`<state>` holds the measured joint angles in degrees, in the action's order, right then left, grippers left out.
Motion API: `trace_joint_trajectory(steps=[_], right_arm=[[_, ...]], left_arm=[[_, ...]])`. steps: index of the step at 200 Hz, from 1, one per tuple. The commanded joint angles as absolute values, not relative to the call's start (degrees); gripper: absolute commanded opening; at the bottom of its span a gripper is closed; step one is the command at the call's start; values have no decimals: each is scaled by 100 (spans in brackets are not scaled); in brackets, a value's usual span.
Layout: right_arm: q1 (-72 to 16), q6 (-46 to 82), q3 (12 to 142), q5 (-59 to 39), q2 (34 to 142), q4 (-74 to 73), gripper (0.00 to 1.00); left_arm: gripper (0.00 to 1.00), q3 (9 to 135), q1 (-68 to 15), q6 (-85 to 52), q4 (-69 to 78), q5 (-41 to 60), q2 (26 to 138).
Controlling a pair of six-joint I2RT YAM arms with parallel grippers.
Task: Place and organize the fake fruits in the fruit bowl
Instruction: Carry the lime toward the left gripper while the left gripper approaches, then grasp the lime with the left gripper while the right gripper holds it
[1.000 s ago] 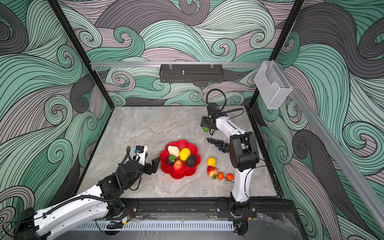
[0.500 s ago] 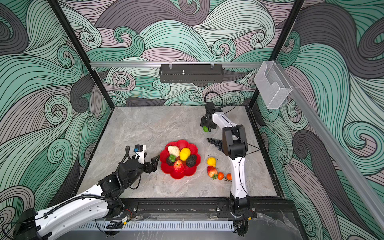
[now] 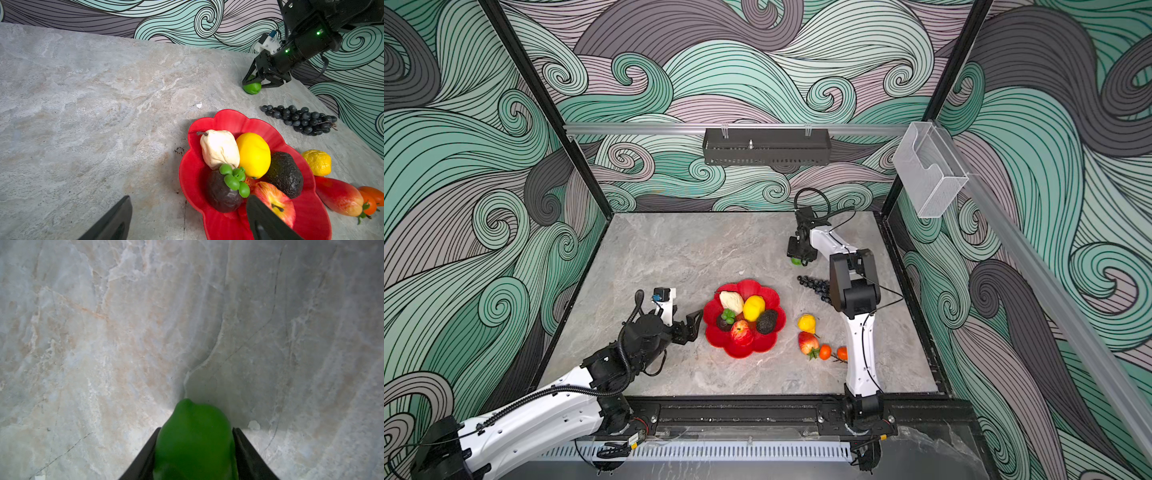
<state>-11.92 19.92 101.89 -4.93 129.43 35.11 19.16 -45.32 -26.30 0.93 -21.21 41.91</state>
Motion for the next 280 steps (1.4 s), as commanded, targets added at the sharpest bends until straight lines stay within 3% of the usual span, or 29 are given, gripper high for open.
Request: trace_joint_trajectory(steps=[1, 36, 65, 116, 176, 280], right_arm=[[-1170, 2272, 9628, -888, 12205, 3117, 49], [-1168, 3374, 7760, -1630, 10652, 1499, 53], [-1177, 4825, 6040, -2181, 9335, -25, 50], [-1515, 6891, 3835, -2110, 7449, -1483, 51], [-2424, 7948, 2986, -1428, 5829, -1603, 52], [-3274, 8566, 2760, -1155, 5273, -1867, 52]], left_arm=[[88, 1987, -4465, -2725, 171, -2036, 4232], [90, 2027, -4447, -2745, 189, -2017, 4314], [90, 2332, -4452, -2721, 112, -1649, 4481], [89, 2660, -4894, -2250, 1847, -1375, 5423], [89, 3491, -5724, -1186, 3178, -1276, 7009], [87, 4530, -6024, -1205, 3198, -1017, 8109]])
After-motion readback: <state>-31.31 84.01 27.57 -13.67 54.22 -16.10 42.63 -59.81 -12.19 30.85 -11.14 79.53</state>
